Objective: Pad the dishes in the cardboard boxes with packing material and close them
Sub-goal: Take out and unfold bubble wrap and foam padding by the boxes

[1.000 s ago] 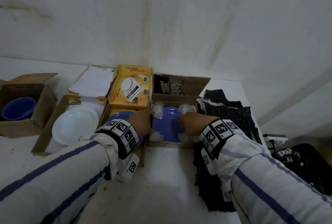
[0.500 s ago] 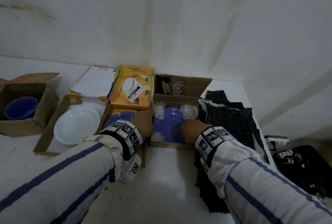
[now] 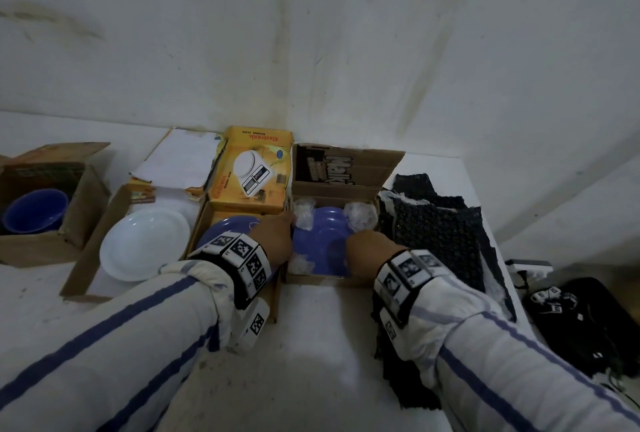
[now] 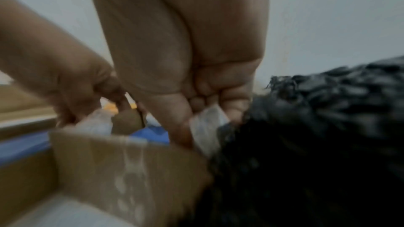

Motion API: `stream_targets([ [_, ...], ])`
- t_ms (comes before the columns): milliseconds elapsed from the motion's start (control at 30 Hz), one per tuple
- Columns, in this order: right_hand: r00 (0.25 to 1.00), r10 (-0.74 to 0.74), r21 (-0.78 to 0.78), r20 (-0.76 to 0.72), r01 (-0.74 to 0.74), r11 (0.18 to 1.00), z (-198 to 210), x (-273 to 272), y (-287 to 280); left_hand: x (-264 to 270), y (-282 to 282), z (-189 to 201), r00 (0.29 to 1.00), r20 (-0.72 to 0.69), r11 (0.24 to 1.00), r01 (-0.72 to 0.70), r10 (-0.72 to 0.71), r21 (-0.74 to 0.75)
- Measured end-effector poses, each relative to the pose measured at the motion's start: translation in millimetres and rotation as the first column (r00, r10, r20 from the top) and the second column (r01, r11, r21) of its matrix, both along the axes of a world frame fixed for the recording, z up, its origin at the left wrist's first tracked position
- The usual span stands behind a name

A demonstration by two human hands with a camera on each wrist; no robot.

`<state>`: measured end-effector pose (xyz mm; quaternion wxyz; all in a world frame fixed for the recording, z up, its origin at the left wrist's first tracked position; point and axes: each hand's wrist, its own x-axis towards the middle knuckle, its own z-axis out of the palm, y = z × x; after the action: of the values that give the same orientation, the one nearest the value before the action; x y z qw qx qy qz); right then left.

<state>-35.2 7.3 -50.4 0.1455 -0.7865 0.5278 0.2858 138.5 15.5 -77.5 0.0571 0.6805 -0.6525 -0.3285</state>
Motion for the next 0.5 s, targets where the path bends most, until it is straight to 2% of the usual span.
stream_targets([
  [133, 0.994, -0.078, 0.153, 0.077, 0.066, 0.986, 23.4, -7.9, -15.2, -0.2, 0.5, -0.5, 1.000, 0.012, 1.000, 0.003, -0.003, 0.000],
  [267, 0.995, 0.081, 0.083, -0.061, -0.076, 0.994, 25.0, -15.3, -17.7, -0.4, -0.6, 0.2, 1.000, 0.025, 1.000, 0.003, -0.003, 0.009],
  [333, 0.991, 0.117, 0.055, -0.072, -0.113, 0.992, 19.3, -14.9, -11.1, -0.6, -0.1, 0.7, 1.000, 0.030, 1.000, 0.003, -0.004, 0.016],
  [400, 0.988, 0.128, 0.099, -0.084, -0.120, 0.988, 16.1, -9.3, -4.6, -0.5, -0.8, -0.2, 1.000, 0.028, 1.000, 0.002, -0.002, 0.020],
  [500, 0.995, 0.091, 0.072, -0.048, -0.087, 0.994, 7.1, -3.0, -8.0, 0.4, -1.0, -2.0, 1.000, 0.031, 1.000, 0.002, -0.003, 0.016],
])
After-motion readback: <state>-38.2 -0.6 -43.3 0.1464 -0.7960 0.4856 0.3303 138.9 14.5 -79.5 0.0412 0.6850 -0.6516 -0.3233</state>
